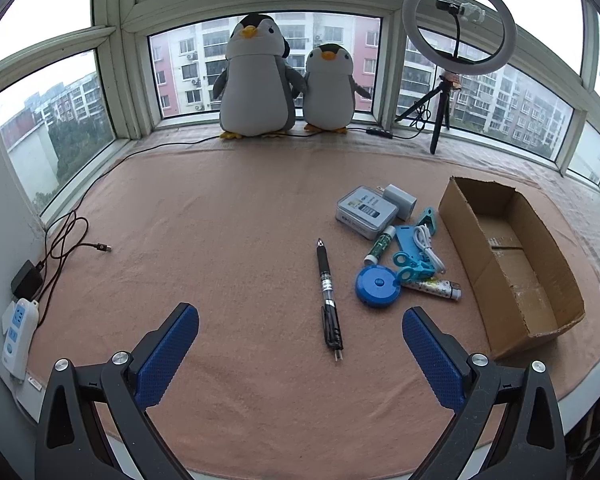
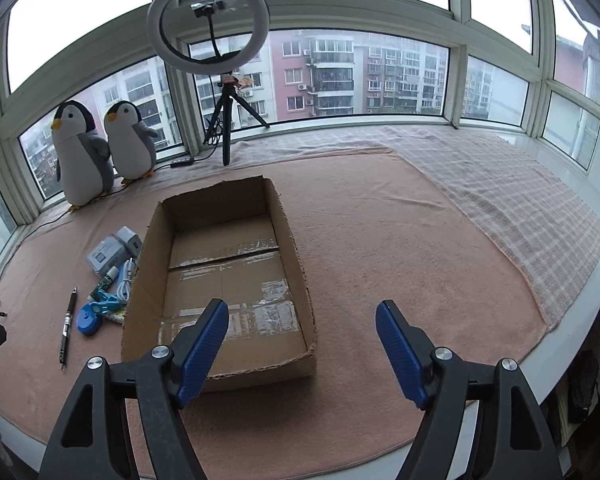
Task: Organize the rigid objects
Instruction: 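Move the left tool toward the black pen on the carpet, then close the left tool on the black pen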
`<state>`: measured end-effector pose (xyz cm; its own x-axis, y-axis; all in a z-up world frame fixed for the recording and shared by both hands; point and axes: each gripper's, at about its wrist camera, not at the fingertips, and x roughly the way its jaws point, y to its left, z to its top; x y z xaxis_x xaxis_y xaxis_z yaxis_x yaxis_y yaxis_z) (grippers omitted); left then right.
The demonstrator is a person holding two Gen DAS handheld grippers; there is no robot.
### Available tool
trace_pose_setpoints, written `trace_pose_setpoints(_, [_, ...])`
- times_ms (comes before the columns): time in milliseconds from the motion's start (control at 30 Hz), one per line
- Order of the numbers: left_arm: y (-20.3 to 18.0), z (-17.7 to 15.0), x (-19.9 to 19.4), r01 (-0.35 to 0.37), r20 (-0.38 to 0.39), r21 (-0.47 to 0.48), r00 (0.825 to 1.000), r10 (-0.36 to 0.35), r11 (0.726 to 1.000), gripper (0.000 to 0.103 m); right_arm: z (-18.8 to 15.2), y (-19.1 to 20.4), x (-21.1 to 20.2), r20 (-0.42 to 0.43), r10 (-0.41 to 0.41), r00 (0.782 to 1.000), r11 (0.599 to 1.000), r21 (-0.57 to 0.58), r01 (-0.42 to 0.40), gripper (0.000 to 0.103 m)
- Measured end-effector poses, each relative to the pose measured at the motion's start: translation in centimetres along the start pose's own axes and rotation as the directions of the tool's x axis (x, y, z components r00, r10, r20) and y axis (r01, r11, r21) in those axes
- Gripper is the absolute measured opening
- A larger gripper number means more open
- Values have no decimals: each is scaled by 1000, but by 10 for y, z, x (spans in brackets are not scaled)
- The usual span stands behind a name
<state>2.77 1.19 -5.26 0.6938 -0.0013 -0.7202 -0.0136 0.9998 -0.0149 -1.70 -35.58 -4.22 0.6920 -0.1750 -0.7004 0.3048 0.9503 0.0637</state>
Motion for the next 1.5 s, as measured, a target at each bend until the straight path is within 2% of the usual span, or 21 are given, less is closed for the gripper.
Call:
trace_pose_setpoints(200, [2,-5,8,5,-28,-7,1000,-5,1000,103,3,-15,19,-46,-9,999,1000,5,9,72])
trace_pose_setpoints(467, [4,-12,19,6,-62,-11,998,-6,1000,103,4,-20,50,-124,19,992,1000,2,-19,72])
trace_pose_setpoints(967, [-3,-9,63,41,-132,8,990,-40,999,103,3,-9,76,-176,9,984,999,-37,-15,70])
trace_pose_setpoints(1033, [-3,-6,74,43,-153,9,987,-41,999,100,3,-8,78,-184,5,983,999,-40,-12,65])
trace_pose_setpoints(1267, [4,3,118,18,-230,1,973,-17,1000,81,5,-3,79,-179,-6,984,998,-61,-5,64])
trace_pose_setpoints(1367, [4,8,129,13,-239,12,971,-10,1000,80,5,-4,79,-175,-10,985,998,-61,-1,64])
trace_pose_setpoints(1500, [0,12,141,9,-253,33,968,0,999,73,5,-4,81,-179,-11,984,998,-61,0,64])
